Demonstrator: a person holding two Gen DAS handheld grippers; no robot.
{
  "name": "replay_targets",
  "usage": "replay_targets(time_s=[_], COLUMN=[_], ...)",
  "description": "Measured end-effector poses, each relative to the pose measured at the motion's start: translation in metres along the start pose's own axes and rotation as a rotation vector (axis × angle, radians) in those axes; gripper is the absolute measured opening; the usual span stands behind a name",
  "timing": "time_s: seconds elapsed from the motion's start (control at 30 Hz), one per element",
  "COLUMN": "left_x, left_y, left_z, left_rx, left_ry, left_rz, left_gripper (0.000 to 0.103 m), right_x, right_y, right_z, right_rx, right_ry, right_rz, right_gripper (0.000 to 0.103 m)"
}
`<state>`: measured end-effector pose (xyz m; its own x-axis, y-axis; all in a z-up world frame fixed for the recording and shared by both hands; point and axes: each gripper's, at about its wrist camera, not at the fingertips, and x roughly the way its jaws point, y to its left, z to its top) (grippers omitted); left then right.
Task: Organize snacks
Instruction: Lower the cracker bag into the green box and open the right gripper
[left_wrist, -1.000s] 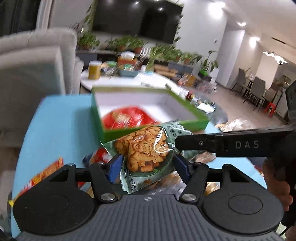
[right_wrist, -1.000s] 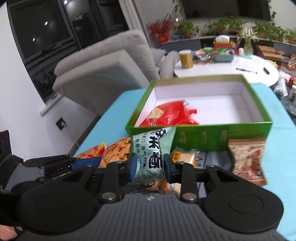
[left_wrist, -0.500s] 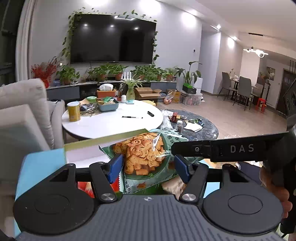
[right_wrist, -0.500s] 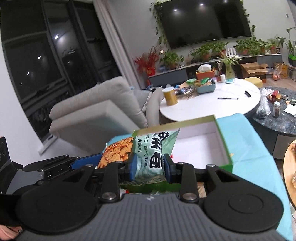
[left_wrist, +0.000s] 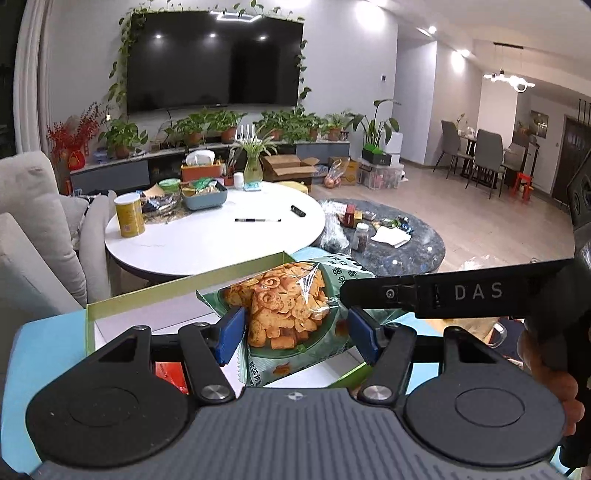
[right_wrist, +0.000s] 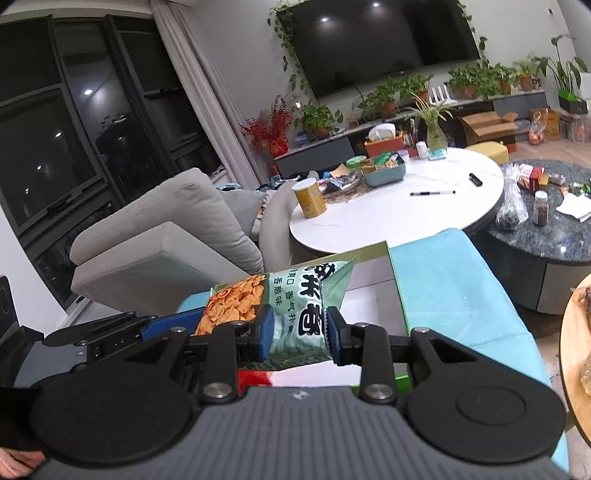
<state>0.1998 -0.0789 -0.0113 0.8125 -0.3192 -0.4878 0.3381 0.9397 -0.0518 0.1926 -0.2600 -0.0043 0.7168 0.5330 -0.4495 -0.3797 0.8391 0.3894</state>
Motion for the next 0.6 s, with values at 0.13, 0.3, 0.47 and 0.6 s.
replay_targets(time_s=[0.13,0.3,0.47,0.6], left_x=[0.02,0.042,0.042,0.03], left_y=[0.006,0.018,0.029,0.03], left_z=[-0.001,-0.008,-0.018,-0.014], left_rx=[-0.005,-0.032,-0.058,-0.062], left_ry=[0.027,0.08,0.112,0.094], left_rz=[0.0,0.009,0.036,0.045], left_gripper=[0.058,0.061,0.061,0.061], right_x=[0.016,0.033,0.041,0.027], right_y=[-0.01,-0.023,-0.041,-0.032], right_z=[-0.001,-0.005,-0.012,-0.014], right_rx=[0.011,0.036,0.113,0.088], right_ry=[0.019,0.034,0.059,0.048], right_rz=[-0.004,-0.006,-0.068,-0.066], right_gripper=[0.077,0.077,0.077,0.077])
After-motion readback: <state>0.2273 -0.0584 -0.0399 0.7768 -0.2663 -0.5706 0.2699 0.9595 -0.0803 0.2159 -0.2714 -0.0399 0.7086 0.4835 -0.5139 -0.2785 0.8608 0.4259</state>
